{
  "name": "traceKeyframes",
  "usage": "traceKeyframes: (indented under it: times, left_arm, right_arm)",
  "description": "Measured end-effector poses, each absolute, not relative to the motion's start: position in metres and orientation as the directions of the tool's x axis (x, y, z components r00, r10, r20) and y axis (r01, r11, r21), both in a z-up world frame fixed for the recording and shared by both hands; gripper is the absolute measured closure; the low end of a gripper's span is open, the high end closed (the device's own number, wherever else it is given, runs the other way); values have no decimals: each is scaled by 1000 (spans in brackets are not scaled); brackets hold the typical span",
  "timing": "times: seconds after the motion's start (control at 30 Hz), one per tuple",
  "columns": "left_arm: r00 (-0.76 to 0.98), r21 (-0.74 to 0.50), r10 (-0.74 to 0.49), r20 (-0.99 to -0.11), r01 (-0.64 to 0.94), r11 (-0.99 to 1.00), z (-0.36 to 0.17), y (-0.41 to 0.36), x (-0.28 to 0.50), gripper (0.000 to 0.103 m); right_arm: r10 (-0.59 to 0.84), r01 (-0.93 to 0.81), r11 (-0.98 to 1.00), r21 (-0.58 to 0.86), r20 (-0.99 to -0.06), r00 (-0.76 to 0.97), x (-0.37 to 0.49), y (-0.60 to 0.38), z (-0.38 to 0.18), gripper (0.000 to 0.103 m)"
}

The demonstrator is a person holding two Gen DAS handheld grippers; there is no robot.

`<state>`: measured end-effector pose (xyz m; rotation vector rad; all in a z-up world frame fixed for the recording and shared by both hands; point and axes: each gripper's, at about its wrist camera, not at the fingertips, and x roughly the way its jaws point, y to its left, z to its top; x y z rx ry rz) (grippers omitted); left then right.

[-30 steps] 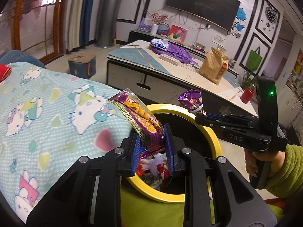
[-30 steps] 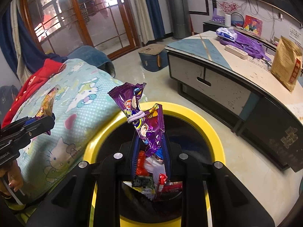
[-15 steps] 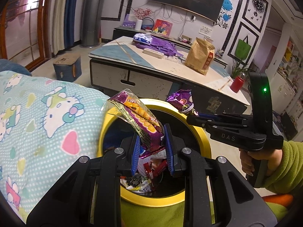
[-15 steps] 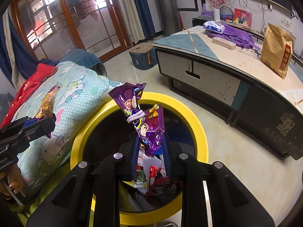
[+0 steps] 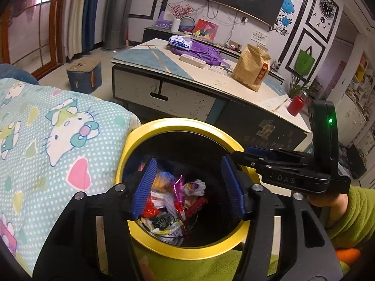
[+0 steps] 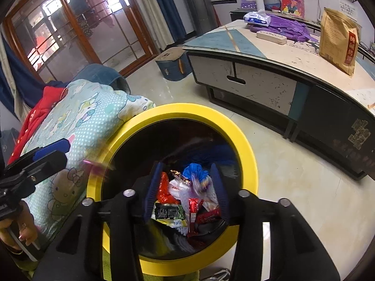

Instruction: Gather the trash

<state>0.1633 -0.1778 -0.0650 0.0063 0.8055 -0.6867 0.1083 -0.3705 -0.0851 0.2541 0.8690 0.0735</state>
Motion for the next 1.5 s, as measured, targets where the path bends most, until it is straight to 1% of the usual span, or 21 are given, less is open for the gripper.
traceKeyframes:
  times: [0.03, 0.07, 0.13, 0.17, 0.23, 0.3, 0.37, 0.4, 0.5, 0.57, 0.77, 1.0, 1.1, 1.37, 1.5]
  left_arm:
    - [495, -247, -561, -663, 563, 789, -64, -177, 163, 41]
    - [500, -251, -560, -661, 556, 792, -63, -175, 163, 38]
    - [513, -252, -551, -658, 539, 804, -60, -170, 164, 28]
    - [521, -253, -546, -656, 529, 810, -59, -167, 164, 26]
    - [533, -256, -536, -654, 511, 820, -57, -164, 163, 16]
    - [547, -255, -528, -650, 498, 829, -55, -158, 161, 14]
    - [565, -247, -515, -645, 483, 840, -51, -153, 160, 14]
    - [571, -248, -512, -642, 477, 843, -49, -151, 159, 11]
    - [599, -243, -489, -635, 446, 862, -45, -142, 156, 11]
    - [619, -233, -469, -631, 426, 874, -42, -137, 152, 11]
    - [674, -220, -418, -609, 363, 905, -32, -114, 139, 11]
    - [751, -144, -313, -582, 283, 948, -19, -94, 115, 11]
    - [791, -107, -249, -559, 229, 968, -11, -83, 103, 11]
    - [865, -91, -132, -484, 101, 991, 15, -44, 73, 11]
    - [881, -80, -107, -462, 78, 994, 21, -34, 56, 11]
  right_arm:
    - [165, 43, 967, 252, -743, 649, 107, -372, -84, 55]
    - [163, 46, 966, 254, -741, 652, 107, -373, -84, 54]
    - [161, 49, 965, 256, -735, 658, 106, -373, -82, 51]
    - [162, 47, 966, 256, -732, 662, 106, -373, -81, 48]
    - [159, 40, 968, 248, -726, 669, 104, -370, -79, 44]
    - [156, 31, 970, 240, -718, 679, 103, -367, -75, 40]
    - [155, 20, 972, 233, -706, 691, 102, -362, -71, 32]
    - [155, 17, 973, 232, -700, 698, 102, -360, -69, 30]
    - [157, -2, 975, 223, -678, 718, 99, -353, -61, 23]
    - [153, -16, 978, 208, -662, 734, 96, -347, -55, 16]
    - [144, -65, 986, 153, -588, 796, 86, -324, -33, 7]
    - [188, -146, 982, 120, -538, 822, 74, -291, -16, 7]
    - [201, -171, 980, 107, -506, 839, 66, -279, -7, 7]
    - [215, -202, 977, 74, -384, 898, 39, -253, 15, 7]
    - [209, -195, 978, 76, -354, 911, 29, -244, 22, 6]
